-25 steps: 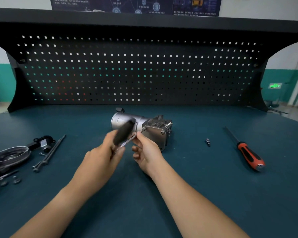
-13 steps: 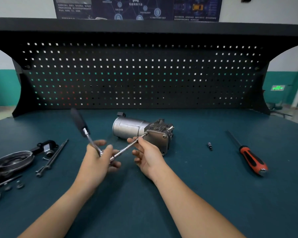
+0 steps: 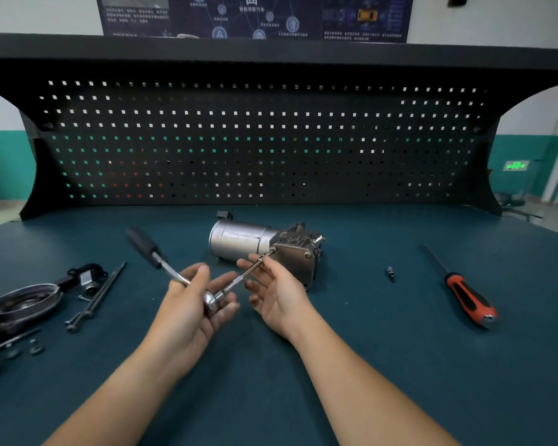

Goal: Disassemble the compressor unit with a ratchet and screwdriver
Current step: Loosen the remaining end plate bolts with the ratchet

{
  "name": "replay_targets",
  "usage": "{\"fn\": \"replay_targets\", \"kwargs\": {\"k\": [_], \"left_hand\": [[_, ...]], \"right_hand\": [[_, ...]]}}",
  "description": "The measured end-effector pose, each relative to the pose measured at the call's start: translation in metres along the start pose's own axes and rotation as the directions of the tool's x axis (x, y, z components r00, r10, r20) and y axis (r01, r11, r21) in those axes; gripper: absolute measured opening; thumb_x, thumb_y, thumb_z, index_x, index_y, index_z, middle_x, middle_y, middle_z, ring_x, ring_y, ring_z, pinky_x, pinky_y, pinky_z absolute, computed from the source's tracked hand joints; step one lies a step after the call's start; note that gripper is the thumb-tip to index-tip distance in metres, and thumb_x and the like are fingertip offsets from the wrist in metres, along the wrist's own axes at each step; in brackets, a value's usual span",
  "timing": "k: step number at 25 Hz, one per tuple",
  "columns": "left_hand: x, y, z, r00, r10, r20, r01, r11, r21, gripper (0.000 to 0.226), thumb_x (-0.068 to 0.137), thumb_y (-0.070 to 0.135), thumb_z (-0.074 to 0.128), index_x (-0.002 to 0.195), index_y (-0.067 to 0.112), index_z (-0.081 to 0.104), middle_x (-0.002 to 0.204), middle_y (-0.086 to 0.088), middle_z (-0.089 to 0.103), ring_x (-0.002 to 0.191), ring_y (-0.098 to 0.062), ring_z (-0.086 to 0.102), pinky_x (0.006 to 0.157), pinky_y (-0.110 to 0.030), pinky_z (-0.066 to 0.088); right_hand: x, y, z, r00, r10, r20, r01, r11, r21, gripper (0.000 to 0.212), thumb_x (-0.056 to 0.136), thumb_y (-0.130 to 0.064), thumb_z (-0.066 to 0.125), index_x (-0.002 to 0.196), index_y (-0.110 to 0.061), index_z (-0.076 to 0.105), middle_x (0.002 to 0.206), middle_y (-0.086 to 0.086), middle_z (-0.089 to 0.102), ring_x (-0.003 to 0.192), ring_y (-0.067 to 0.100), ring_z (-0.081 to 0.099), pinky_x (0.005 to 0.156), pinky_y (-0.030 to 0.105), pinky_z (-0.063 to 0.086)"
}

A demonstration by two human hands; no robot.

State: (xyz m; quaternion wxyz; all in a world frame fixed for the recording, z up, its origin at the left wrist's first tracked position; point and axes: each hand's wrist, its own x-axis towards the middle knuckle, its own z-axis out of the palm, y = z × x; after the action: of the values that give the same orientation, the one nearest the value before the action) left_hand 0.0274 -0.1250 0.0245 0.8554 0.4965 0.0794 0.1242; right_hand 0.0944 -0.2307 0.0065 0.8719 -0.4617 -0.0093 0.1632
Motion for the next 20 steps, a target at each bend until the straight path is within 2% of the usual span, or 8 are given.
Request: {"fn": "replay_targets", "kwargs": {"k": [2,5,8,10,11,13,15,20], "left_hand": [[0.0,0.0,0.0,0.999,-0.039,0.009,0.039,0.997,-0.069,0.009,0.1,0.021,0.041,0.091,0.02,0.041,0.096,-0.015,0.066,0.04,-0.011,0.056,0.04,-0.019,0.049],[-0.003,0.0,-0.01,0.954,0.216,0.206,-0.277,0.896,0.347,0.021,0.098,0.016,0.044,0.1,0.036,0.041,0.102,-0.005,0.064,0.049,-0.008,0.059,0.05,-0.026,0.054],[-0.001,0.0,-0.026,0.692,0.164,0.703,-0.717,0.038,0.696,0.05,0.093,0.017,0.048,0.117,0.057,0.028,0.123,0.019,0.052,0.079,-0.011,0.063,0.07,-0.033,0.049],[-0.005,-0.003,-0.022,0.686,0.157,0.711,-0.689,-0.174,0.703,0.064,0.09,0.018,0.048,0.119,0.063,0.014,0.13,0.03,0.045,0.09,-0.018,0.061,0.071,-0.033,0.043],[-0.009,-0.005,-0.016,0.708,0.26,0.656,-0.669,-0.048,0.741,0.062,0.091,0.018,0.048,0.118,0.064,0.016,0.124,0.032,0.05,0.086,-0.015,0.062,0.07,-0.032,0.042],[-0.008,-0.009,-0.007,0.833,0.379,0.404,-0.551,0.488,0.677,0.045,0.095,0.018,0.048,0.118,0.053,0.031,0.099,0.024,0.064,0.061,-0.003,0.058,0.06,-0.028,0.046],[-0.006,-0.008,-0.003,0.953,0.256,0.164,-0.303,0.824,0.478,0.024,0.097,0.017,0.046,0.115,0.032,0.042,0.088,0.008,0.069,0.044,-0.005,0.052,0.045,-0.025,0.047],[-0.005,-0.002,0.0,0.993,-0.115,0.006,0.115,0.993,0.017,0.011,0.098,0.019,0.047,0.089,0.013,0.047,0.052,-0.003,0.06,0.036,-0.007,0.05,0.035,-0.017,0.043]], "right_hand": [[0.0,-0.001,0.0,1.0,-0.014,-0.011,0.014,1.0,-0.013,0.019,0.098,-0.024,0.043,0.09,-0.019,0.06,0.073,-0.009,0.073,0.045,0.002,0.054,0.043,0.015,0.033],[0.002,0.0,0.001,0.999,-0.031,-0.034,0.031,0.999,-0.013,0.02,0.098,-0.022,0.044,0.084,-0.019,0.058,0.069,-0.008,0.072,0.043,0.001,0.053,0.042,0.014,0.033],[0.006,0.002,0.002,0.997,-0.046,-0.055,0.046,0.999,0.006,0.021,0.097,-0.022,0.045,0.081,-0.017,0.058,0.066,-0.007,0.07,0.052,0.004,0.056,0.061,0.02,0.047],[0.006,0.003,0.002,0.997,-0.055,-0.06,0.056,0.998,0.011,0.02,0.097,-0.024,0.047,0.082,-0.017,0.059,0.065,-0.007,0.069,0.057,0.007,0.056,0.055,0.02,0.04],[0.005,0.003,0.002,0.996,-0.053,-0.065,0.054,0.998,0.015,0.02,0.096,-0.025,0.048,0.083,-0.017,0.06,0.065,-0.007,0.07,0.055,0.007,0.055,0.051,0.019,0.035],[0.003,0.004,0.001,0.997,-0.037,-0.073,0.038,0.999,0.009,0.02,0.097,-0.027,0.046,0.088,-0.017,0.061,0.07,-0.005,0.071,0.047,0.005,0.053,0.044,0.017,0.032],[0.003,0.003,0.002,0.999,-0.014,-0.052,0.014,1.0,0.01,0.023,0.098,-0.028,0.043,0.093,-0.015,0.062,0.079,-0.003,0.072,0.046,0.004,0.053,0.04,0.016,0.032],[0.002,0.002,0.002,0.999,-0.017,-0.04,0.018,1.0,0.015,0.02,0.097,-0.023,0.045,0.088,-0.014,0.06,0.075,-0.004,0.073,0.04,0.002,0.05,0.038,0.014,0.03]]}}
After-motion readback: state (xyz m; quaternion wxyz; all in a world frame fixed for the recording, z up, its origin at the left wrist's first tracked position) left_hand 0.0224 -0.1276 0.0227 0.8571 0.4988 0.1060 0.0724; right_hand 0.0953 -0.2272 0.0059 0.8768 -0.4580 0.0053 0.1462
